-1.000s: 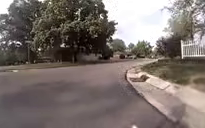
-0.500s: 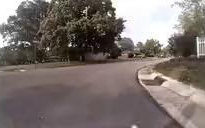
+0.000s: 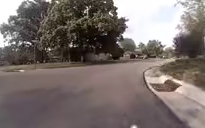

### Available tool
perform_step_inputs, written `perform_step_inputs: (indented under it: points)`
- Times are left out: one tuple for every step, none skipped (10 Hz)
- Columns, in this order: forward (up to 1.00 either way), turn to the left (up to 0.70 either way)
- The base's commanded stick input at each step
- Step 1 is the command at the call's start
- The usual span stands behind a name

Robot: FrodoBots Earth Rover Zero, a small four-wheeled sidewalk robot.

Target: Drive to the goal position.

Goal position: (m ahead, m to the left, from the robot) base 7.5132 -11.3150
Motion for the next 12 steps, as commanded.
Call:
perform_step_inputs:
  points:
    - [1.0,0.0]
    - [1.0,0.0]
    - [1.0,0.0]
    - [1.0,0.0]
    - [1.0,0.0]
    - [1.0,0.0]
    - [1.0,0.0]
    - [1.0,0.0]
    - [1.0,0.0]
    - [1.0,0.0]
    - [1.0,0.0]
    - [1.0,0.0]
